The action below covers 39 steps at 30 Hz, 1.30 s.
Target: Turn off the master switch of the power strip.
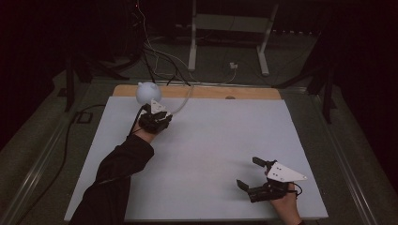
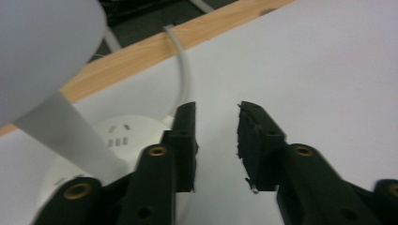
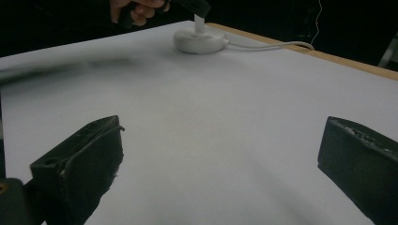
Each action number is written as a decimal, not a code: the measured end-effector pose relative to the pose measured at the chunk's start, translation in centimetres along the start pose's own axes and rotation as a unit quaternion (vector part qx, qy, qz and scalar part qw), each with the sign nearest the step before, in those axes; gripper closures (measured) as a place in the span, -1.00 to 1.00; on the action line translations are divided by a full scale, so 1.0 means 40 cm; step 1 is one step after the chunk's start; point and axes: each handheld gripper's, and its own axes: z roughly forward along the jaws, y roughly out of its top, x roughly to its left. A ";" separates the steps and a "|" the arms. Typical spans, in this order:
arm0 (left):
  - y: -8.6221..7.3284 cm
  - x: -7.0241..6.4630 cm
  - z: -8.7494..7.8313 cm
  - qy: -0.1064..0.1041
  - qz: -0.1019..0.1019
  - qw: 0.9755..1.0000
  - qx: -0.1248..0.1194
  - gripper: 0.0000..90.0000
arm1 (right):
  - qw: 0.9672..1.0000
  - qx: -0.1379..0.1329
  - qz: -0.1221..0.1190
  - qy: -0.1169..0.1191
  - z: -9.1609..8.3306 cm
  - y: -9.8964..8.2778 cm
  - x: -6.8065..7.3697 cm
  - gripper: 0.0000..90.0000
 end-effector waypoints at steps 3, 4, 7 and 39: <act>0.001 -0.009 -0.013 -0.026 0.001 1.000 0.004 0.22 | 1.000 -0.001 0.000 0.000 -0.001 0.001 0.000 -1.00; 0.001 -0.013 -0.016 -0.037 0.002 0.999 0.007 0.09 | 1.000 -0.002 0.000 0.000 -0.001 0.001 0.000 -1.00; -0.003 -0.020 -0.028 -0.066 0.001 0.998 0.017 -0.25 | 1.000 -0.001 0.000 0.000 0.000 0.000 -0.001 -1.00; -0.097 -0.031 -0.230 -0.205 0.027 0.978 0.025 -1.00 | 1.000 0.000 -0.003 -0.002 0.000 0.004 0.006 -1.00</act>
